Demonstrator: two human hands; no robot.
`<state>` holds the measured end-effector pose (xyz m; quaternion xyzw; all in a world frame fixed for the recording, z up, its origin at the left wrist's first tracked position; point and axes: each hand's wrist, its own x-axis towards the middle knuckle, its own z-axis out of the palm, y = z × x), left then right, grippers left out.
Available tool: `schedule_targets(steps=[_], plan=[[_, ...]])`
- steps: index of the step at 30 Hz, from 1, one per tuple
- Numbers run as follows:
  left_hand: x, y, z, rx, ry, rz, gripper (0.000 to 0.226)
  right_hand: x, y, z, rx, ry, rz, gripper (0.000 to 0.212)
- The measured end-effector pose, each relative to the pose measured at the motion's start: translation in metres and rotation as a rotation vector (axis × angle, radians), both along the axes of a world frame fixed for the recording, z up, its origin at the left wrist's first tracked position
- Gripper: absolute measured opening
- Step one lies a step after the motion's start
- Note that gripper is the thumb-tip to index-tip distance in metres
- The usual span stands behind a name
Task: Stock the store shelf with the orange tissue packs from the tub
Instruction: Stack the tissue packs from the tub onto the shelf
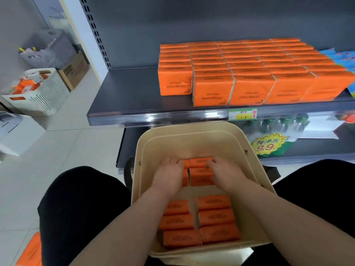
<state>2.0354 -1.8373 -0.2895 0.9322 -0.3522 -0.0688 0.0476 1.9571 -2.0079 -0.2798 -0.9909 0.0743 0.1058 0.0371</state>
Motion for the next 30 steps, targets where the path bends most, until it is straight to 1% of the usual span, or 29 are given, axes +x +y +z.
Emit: schedule_targets(steps=[4,6,8,12,14,17,18,20,22,24,27,30], plan=[[-0.023,0.007,-0.029,0.148,0.158,0.055,0.036,-0.010,-0.004,-0.034,0.105,0.265,0.019,0.038],[-0.023,0.007,-0.032,0.177,0.206,0.076,0.036,-0.011,-0.006,-0.045,0.154,0.365,0.030,0.039],[-0.021,0.005,-0.034,0.169,0.208,0.088,0.035,-0.010,-0.006,-0.053,0.171,0.416,0.032,0.045],[-0.017,0.005,-0.040,0.156,0.221,0.099,0.032,-0.003,-0.001,-0.060,0.178,0.456,0.064,0.061],[-0.016,0.005,-0.044,0.161,0.234,0.101,0.031,-0.002,0.000,-0.063,0.181,0.461,0.073,0.058],[-0.013,0.007,-0.046,0.167,0.258,0.113,0.030,-0.002,0.000,-0.069,0.199,0.417,0.035,0.042],[-0.012,0.007,-0.047,0.165,0.259,0.116,0.029,-0.002,0.000,-0.069,0.202,0.400,0.020,0.040],[-0.011,0.007,-0.049,0.160,0.265,0.128,0.029,-0.003,-0.001,-0.070,0.211,0.395,0.003,0.043],[-0.011,0.007,-0.049,0.158,0.271,0.139,0.029,-0.004,-0.002,-0.070,0.211,0.420,0.014,0.051],[-0.011,0.007,-0.049,0.162,0.273,0.139,0.029,-0.005,-0.001,-0.069,0.184,0.422,0.025,0.047],[-0.011,0.009,-0.050,0.188,0.302,0.137,0.031,-0.003,0.000,-0.060,0.159,0.351,0.014,0.041],[-0.012,0.012,-0.053,0.253,0.357,0.102,0.032,0.000,0.002,-0.043,0.100,0.234,0.016,0.043]])
